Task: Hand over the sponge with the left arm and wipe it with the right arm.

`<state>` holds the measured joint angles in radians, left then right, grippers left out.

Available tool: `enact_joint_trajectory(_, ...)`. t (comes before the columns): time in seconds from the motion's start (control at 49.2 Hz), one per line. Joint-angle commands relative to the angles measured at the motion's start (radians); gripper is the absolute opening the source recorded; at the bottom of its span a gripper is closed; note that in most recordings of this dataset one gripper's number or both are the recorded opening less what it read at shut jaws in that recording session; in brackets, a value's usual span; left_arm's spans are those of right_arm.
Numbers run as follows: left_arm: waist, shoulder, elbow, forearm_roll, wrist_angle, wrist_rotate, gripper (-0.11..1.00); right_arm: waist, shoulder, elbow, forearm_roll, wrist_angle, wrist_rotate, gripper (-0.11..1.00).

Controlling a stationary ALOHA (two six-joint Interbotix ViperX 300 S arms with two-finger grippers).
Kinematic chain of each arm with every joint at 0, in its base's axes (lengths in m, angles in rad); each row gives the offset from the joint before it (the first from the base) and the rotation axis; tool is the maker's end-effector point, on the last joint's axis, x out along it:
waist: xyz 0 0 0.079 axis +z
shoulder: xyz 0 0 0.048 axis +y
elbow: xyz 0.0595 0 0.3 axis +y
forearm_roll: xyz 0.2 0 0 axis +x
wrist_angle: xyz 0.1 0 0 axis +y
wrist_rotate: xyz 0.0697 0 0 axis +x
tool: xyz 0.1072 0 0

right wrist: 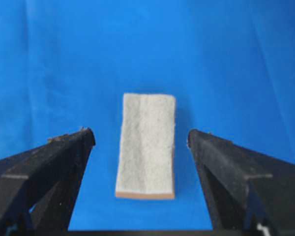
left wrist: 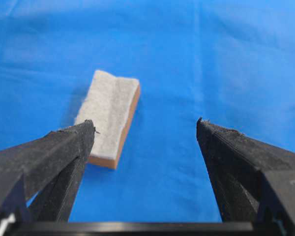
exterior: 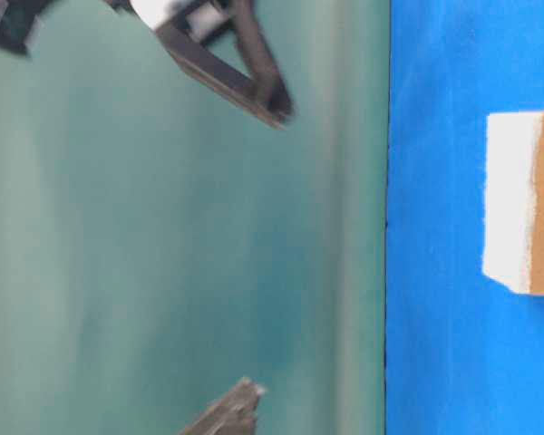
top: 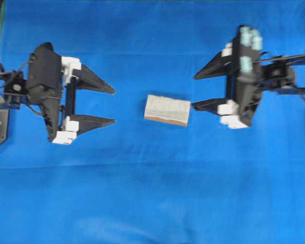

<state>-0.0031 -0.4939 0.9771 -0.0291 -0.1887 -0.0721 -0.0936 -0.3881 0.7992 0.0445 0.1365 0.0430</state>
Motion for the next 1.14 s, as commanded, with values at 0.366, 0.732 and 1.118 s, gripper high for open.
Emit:
enact_joint_trajectory(0.366,-0.002,-0.376,0.12,0.003,0.143,0.008,0.8,0.003,-0.468,0.176,-0.009,0.123,-0.002,0.73)
enact_joint_trajectory(0.732,-0.002,-0.716,0.259,0.005,0.278,0.052,0.8,0.002,-0.785,0.385,-0.009,0.167,-0.002,0.73)
enact_joint_trajectory(1.118,-0.002,-0.796,0.342,0.003,0.339,0.071,0.8,-0.014,-0.819,0.451,-0.006,0.12,0.011,0.73)
